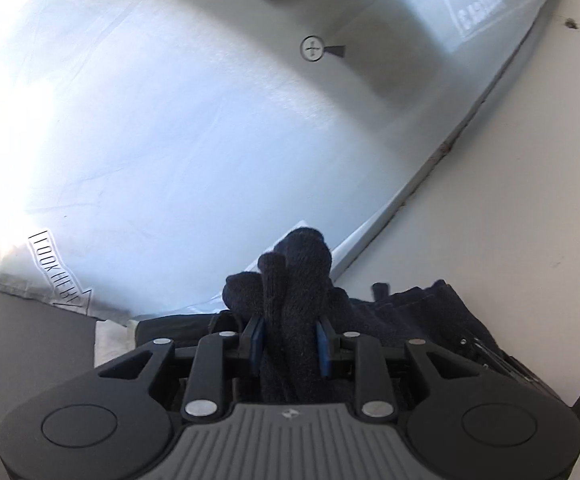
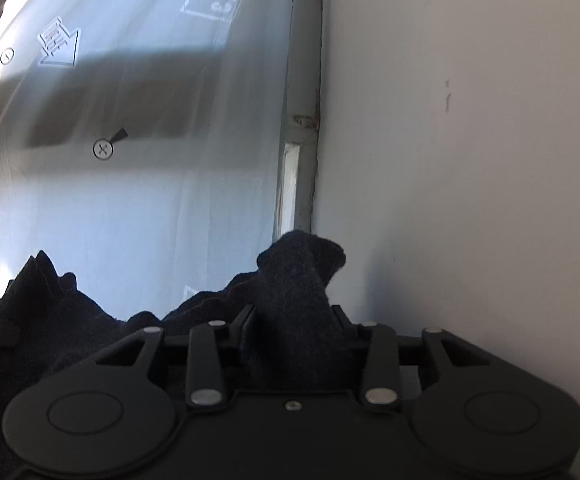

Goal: Fold clothes
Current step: 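Lower the sweater onto the clothes stack and open both grippers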

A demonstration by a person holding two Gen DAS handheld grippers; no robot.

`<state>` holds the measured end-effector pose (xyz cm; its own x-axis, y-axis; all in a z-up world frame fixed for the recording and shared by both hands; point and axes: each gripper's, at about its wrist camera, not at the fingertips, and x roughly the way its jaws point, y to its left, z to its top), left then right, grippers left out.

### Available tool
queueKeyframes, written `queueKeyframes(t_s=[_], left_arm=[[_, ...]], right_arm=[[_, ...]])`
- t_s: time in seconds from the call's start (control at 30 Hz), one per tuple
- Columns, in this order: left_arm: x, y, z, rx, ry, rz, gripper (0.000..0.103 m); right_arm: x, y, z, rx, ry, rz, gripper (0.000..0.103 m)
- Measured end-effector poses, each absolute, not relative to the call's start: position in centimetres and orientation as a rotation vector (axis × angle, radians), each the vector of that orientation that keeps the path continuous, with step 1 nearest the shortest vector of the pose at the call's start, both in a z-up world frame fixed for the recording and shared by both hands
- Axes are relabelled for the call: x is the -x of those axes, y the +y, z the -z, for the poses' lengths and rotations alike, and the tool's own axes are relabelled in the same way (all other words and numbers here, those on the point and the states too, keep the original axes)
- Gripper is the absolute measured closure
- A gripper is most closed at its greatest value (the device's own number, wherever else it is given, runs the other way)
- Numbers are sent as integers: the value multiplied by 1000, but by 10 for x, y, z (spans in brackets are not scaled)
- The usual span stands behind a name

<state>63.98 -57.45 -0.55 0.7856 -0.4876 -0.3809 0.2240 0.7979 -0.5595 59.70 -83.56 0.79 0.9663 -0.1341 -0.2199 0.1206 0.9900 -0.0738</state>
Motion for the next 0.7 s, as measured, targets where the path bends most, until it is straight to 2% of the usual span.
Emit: queueKeyframes(t_s=[0.1, 0.13, 0.17, 0.3, 0.43, 0.5, 0.7], left_arm=[[-629, -565, 1, 517, 485, 331, 63], [-623, -563, -5, 515, 451, 304, 62], [-617, -560, -10, 513, 416, 278, 61], [-613, -571, -29, 493, 299, 300, 40], [-622, -602, -24, 521, 289, 302, 18], [-634, -617, -13, 547, 324, 269, 18], [-656, -639, 33, 455, 429, 146, 18]], right_arm=[[-593, -823, -10, 148, 189, 136, 46], [-585, -821, -13, 179, 155, 147, 28], [-576, -819, -16, 210, 120, 157, 17], [-559, -812, -34, 257, 43, 53, 17], [-590, -826, -29, 71, 156, -258, 5], [-622, -832, -8, -15, 310, -188, 5], [-647, -830, 11, 16, 394, -135, 2]])
